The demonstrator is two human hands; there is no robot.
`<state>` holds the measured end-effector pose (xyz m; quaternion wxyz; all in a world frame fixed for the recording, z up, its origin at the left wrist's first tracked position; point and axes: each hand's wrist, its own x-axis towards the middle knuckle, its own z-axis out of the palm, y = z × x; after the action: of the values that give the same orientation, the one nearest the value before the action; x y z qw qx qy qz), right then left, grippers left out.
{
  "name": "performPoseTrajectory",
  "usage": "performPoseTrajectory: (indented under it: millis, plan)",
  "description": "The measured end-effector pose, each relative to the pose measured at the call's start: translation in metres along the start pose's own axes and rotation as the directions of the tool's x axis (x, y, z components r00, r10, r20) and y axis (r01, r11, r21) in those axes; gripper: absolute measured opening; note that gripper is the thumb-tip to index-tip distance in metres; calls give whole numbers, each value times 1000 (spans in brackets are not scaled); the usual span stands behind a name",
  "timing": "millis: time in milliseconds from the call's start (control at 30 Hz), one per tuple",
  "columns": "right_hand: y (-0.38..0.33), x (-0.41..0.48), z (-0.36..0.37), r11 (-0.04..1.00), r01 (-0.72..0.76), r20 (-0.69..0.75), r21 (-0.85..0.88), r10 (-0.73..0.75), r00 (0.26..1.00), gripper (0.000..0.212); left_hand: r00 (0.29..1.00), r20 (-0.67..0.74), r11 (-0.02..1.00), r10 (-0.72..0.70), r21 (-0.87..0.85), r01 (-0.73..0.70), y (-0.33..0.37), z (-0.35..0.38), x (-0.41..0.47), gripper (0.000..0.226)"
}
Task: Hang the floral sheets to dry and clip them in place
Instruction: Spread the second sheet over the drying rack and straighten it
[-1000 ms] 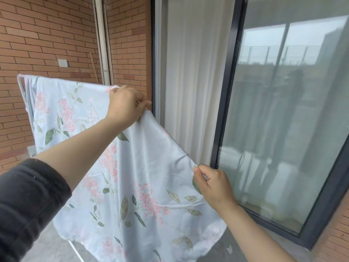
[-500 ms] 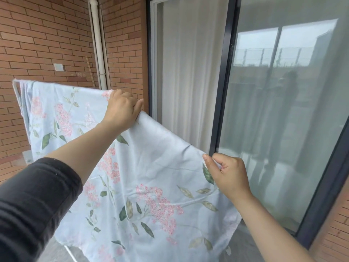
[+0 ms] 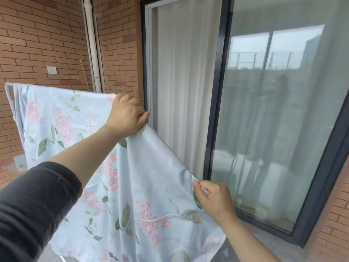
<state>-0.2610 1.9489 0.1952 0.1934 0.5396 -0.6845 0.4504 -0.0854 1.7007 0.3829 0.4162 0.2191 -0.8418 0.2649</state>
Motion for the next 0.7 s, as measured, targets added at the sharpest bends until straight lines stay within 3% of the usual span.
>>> performPoseTrajectory:
  millis: [100, 233, 333, 433, 500, 567, 700]
  plan:
    - [7, -13, 12, 999, -32, 43, -25, 33, 999, 50, 990, 5, 982, 144, 119, -143, 12, 10, -13, 43]
    - [14, -12, 18, 995, -92, 94, -41, 95, 991, 51, 984, 10, 974, 176, 141, -176, 13, 11, -19, 48]
    - [18, 0, 15, 988, -146, 170, -53, 153, 974, 52, 983, -9, 981, 183, 62, -182, 7, 6, -19, 45]
    - [2, 24, 13, 976, -211, 217, 43, 197, 956, 33, 983, -34, 979, 181, -90, -183, 0, -1, -19, 37]
    - [-26, 46, 17, 970, -191, 206, 149, 158, 966, 24, 983, -65, 961, 171, -211, -181, -4, -9, -20, 30]
    - [-60, 71, 26, 963, -124, 184, 239, 80, 980, 29, 986, -102, 943, 131, -294, -156, -10, -17, -23, 28]
    - [-119, 113, 46, 936, -85, 167, 343, 29, 986, 35, 994, -107, 945, 25, -322, -58, -37, -24, -30, 32]
